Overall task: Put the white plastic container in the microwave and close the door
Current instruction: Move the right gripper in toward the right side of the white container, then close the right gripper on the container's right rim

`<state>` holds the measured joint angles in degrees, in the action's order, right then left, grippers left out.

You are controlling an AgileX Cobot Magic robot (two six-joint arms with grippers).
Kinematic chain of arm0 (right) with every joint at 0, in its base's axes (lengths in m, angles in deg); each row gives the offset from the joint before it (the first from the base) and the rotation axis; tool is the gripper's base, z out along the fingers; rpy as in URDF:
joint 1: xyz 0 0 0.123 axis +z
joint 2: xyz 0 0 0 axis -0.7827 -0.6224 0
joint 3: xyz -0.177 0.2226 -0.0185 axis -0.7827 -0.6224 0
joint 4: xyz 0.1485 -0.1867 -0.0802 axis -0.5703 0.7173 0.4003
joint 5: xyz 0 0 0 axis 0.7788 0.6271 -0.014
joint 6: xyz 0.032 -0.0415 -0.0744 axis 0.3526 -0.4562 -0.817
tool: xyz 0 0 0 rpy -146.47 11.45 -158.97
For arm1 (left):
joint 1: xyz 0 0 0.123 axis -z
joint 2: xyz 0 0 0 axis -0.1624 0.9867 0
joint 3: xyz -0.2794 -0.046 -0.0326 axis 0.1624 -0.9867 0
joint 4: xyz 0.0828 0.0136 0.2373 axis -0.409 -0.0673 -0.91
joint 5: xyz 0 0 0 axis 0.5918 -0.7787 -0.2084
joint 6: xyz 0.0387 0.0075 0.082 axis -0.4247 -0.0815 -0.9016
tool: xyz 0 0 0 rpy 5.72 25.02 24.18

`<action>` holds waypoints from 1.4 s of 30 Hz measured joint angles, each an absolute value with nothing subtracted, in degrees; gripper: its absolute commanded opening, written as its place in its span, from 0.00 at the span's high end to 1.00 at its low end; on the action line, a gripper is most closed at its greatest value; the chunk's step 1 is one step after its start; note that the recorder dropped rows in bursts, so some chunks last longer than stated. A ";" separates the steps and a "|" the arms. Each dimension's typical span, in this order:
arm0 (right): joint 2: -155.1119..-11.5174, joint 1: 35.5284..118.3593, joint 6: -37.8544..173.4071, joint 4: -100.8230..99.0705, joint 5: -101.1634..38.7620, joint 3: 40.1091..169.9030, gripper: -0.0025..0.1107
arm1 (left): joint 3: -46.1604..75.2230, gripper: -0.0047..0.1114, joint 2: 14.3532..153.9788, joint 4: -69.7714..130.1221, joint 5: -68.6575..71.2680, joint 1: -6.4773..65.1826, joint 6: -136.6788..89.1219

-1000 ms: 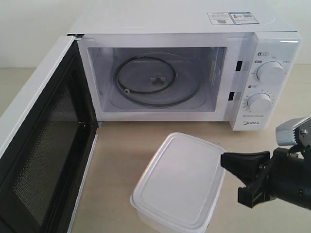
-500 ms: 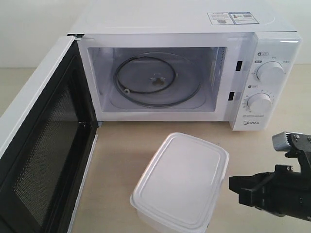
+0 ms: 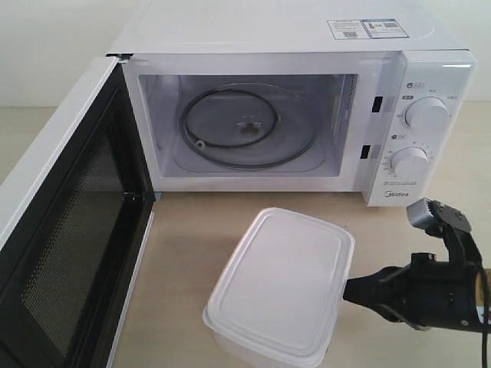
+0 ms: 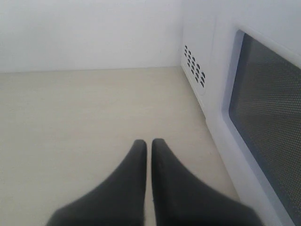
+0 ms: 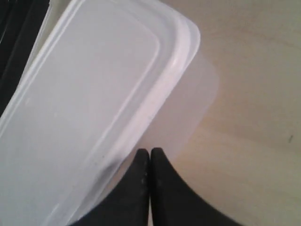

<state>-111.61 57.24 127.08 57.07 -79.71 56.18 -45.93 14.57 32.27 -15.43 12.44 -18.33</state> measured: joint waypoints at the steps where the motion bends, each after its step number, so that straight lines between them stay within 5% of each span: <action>1: -112.44 57.24 127.73 57.44 -79.74 57.36 0.98 | -45.93 0.92 14.57 32.27 -15.43 12.44 -18.33; 14: -117.62 67.73 132.60 58.27 -76.11 70.07 0.98 | -45.93 0.92 14.57 32.27 -15.43 12.44 -18.33; 23: -110.18 61.61 133.34 60.16 -71.57 66.37 0.98 | -45.93 0.92 14.57 32.27 -15.43 12.44 -18.33; 34: -107.30 59.32 147.35 75.71 -83.80 64.99 0.98 | -45.93 0.92 14.57 32.27 -15.43 12.44 -18.33; 42: -107.30 59.32 152.78 76.72 -80.93 64.99 0.77 | -45.93 0.92 14.57 32.27 -15.43 12.44 -18.33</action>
<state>-107.30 59.32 152.78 76.72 -80.93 64.99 -45.93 14.57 32.27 -15.43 12.44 -18.33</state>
